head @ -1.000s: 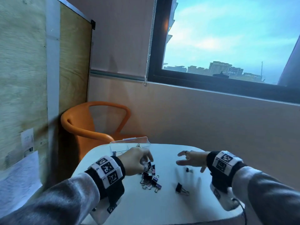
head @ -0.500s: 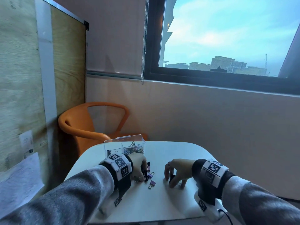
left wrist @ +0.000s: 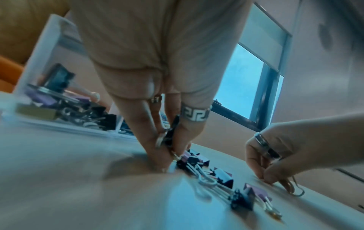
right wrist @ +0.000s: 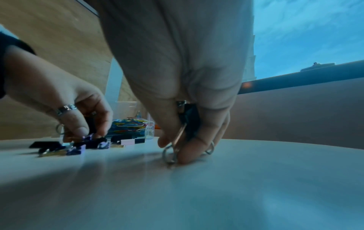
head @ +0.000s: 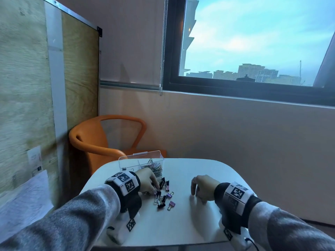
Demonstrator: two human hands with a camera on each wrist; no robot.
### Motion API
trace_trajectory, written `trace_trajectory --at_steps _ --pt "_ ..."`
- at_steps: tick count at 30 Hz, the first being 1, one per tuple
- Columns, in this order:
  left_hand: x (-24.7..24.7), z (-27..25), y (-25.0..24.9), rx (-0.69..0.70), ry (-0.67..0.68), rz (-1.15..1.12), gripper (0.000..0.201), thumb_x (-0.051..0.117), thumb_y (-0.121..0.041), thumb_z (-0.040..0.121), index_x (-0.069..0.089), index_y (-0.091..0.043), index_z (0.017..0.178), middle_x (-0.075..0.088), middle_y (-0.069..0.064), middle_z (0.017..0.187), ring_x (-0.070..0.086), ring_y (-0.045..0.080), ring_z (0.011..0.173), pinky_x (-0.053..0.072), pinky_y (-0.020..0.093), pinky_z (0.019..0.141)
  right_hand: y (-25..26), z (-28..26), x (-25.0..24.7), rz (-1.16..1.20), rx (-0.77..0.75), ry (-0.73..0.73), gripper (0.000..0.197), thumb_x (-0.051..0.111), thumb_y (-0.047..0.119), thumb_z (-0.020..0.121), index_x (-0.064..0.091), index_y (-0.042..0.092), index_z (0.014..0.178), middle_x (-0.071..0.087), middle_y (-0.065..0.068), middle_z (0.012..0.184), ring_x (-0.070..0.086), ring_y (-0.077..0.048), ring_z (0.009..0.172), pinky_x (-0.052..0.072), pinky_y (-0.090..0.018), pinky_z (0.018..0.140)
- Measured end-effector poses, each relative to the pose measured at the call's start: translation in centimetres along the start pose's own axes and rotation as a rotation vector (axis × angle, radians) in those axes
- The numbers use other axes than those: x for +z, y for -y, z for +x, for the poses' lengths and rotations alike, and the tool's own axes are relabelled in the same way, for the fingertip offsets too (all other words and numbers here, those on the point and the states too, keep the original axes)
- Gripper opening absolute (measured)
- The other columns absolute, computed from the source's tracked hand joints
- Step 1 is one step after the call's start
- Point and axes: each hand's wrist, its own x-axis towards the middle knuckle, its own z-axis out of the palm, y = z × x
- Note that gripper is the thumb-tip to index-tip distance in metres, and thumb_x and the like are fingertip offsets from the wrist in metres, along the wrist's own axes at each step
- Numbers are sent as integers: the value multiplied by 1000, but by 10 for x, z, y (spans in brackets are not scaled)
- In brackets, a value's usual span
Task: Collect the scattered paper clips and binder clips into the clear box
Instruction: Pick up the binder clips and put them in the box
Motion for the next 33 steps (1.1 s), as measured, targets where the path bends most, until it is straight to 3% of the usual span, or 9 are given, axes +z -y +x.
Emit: trace_trajectory --at_steps 2,4,9,12,14,16,20,28,33 --pt "-2 1 6 -11 16 -81 27 65 -1 83 70 -11 107 69 8 101 62 18 88 54 29 84 -3 -2 -2 86 -7 -32 36 45 -4 86 47 25 65 59 -6 91 51 -9 56 43 -14 55" --pt "-6 -1 10 -20 55 -289 31 60 7 84 65 -2 113 67 12 96 63 20 81 58 24 73 -6 -4 -5 301 -23 -71 36 41 -4 86 53 24 67 57 -4 81 53 -12 57 47 -15 56" --pt "-32 -12 14 -27 108 -878 26 45 14 89 64 -2 96 65 12 89 63 16 80 55 19 59 -13 -1 -26 1759 -66 -120 25 50 -16 86 57 7 94 56 -10 75 52 -15 64 53 -17 49" --pt "-49 -17 17 -2 -16 -1079 28 36 18 91 60 3 93 60 16 85 57 20 72 55 21 52 -25 3 -37 2298 -100 -92 60 79 -25 41 63 8 89 63 -11 71 51 -15 73 50 -18 46" --pt "-59 -13 24 61 -213 -1025 30 33 21 91 58 4 94 56 14 80 53 21 68 52 23 55 -28 5 -35 2461 -91 -45 82 78 -29 10 65 6 83 64 -12 61 50 -13 71 43 -19 53" --pt "-67 -6 33 99 -416 -857 32 34 21 90 56 1 100 55 10 77 52 20 68 51 20 57 -23 8 -29 2588 -33 -3 75 70 -34 20 63 6 83 62 -11 61 46 -11 70 36 -23 57" --pt "-66 4 48 175 -552 -545 30 45 18 86 58 -8 90 59 5 76 57 14 71 48 6 53 -8 14 -15 2687 113 28 23 41 -4 93 59 8 84 49 -2 78 40 -8 69 32 -21 59" --pt "-55 1 59 317 -547 -288 44 66 12 75 61 -31 75 70 -3 83 67 16 86 53 26 86 12 22 -5 2620 211 99 22 40 9 97 56 10 81 49 -1 79 43 -11 70 32 -28 68" --pt "-57 -6 65 383 -548 -236 50 65 8 75 56 -40 87 64 0 103 62 14 102 51 32 94 23 26 -2 2760 263 89 15 47 7 96 54 4 82 47 -3 109 47 -14 75 44 -30 86"
